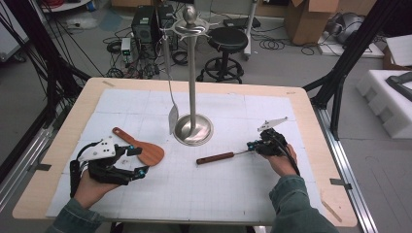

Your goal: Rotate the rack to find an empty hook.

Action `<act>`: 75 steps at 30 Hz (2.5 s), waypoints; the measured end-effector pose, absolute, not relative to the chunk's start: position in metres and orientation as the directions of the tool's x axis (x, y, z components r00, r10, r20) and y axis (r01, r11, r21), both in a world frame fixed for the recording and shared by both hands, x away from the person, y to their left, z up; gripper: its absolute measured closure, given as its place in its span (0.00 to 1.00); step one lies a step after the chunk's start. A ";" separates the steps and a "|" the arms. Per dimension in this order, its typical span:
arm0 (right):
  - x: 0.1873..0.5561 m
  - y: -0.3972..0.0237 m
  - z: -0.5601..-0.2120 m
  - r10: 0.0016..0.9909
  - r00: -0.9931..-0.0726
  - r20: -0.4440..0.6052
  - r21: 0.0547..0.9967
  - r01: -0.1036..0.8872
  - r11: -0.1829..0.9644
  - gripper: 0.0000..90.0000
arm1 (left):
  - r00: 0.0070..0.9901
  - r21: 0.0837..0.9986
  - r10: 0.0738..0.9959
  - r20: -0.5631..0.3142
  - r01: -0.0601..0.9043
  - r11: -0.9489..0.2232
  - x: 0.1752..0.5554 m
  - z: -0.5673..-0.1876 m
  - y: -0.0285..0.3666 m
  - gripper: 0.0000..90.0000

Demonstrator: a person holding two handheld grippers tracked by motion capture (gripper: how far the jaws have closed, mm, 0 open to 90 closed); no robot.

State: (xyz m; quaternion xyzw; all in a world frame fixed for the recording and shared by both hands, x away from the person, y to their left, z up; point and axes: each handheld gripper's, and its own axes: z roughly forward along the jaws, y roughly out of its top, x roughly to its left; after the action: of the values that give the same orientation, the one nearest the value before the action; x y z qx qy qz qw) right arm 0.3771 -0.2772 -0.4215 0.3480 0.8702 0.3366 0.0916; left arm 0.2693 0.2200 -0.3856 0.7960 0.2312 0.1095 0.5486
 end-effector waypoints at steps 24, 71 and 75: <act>0.378 -0.278 -0.426 0.696 -0.717 0.042 0.622 0.564 0.543 1.00 | 0.871 0.924 0.486 -0.075 0.244 -0.294 0.268 -0.386 0.220 0.34; 0.346 -0.277 -0.424 0.653 -0.758 0.002 0.539 0.551 0.637 1.00 | 0.874 0.924 0.479 -0.076 0.242 -0.296 0.269 -0.386 0.217 0.34; 0.345 -0.276 -0.423 0.647 -0.762 0.005 0.537 0.548 0.641 1.00 | 0.876 0.923 0.477 -0.075 0.242 -0.299 0.269 -0.386 0.217 0.34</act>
State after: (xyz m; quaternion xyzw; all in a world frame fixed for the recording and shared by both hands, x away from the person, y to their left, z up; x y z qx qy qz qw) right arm 0.3449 -0.2761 -0.4227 0.3318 0.9009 0.2633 0.0941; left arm 0.2690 0.2168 -0.3856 0.7987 0.2249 0.1070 0.5478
